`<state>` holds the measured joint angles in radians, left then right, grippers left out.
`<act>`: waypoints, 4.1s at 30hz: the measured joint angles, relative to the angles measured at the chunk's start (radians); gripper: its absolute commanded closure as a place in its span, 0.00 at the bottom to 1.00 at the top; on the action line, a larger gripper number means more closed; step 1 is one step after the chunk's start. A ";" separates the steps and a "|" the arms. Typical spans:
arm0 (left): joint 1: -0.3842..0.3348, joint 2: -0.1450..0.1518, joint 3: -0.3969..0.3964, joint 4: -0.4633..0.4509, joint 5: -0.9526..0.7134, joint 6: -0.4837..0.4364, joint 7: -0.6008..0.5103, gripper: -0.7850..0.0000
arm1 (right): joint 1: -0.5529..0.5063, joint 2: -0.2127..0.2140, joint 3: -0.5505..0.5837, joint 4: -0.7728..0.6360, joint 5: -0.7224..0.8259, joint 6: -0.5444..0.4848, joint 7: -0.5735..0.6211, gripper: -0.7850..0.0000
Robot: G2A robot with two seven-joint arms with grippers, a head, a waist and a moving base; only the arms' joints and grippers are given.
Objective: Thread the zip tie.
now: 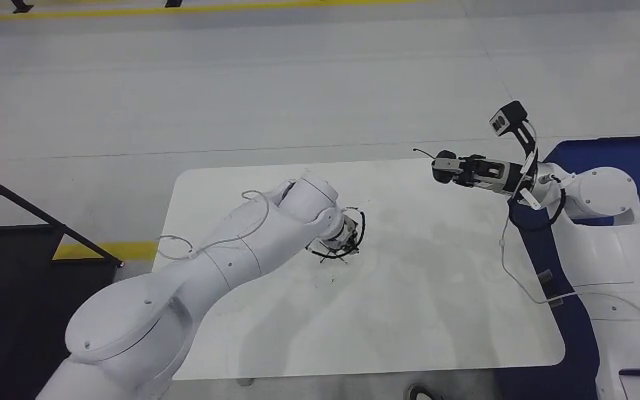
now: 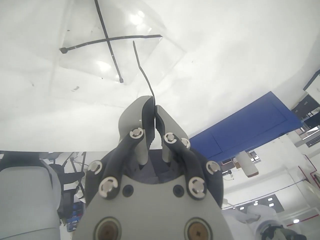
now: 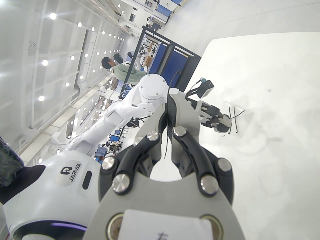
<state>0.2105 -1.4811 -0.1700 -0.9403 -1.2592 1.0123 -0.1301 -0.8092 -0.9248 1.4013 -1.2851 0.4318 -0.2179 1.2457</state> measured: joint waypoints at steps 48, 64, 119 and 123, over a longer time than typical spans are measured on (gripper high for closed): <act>0.349 0.191 -0.458 -0.399 -0.366 -0.691 -0.802 1.00 | -0.277 0.049 0.066 -0.313 -0.027 -0.419 -0.062 1.00; 0.443 0.189 -0.531 -0.443 -0.512 -0.596 -0.736 1.00 | -0.353 0.084 0.129 -0.383 -0.018 -0.534 -0.177 1.00; 0.488 0.080 -0.618 -0.373 -0.422 -0.434 -0.603 1.00 | -0.372 0.195 0.055 -0.367 -0.146 -0.700 -0.344 1.00; 0.495 0.073 -0.631 -0.354 -0.462 -0.420 -0.583 1.00 | -0.372 0.195 0.055 -0.367 -0.146 -0.700 -0.344 1.00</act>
<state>0.7056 -1.4084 -0.8006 -1.2947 -1.7217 0.5927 -0.7128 -1.1817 -0.7302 1.4563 -1.6518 0.2855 -0.9181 0.9020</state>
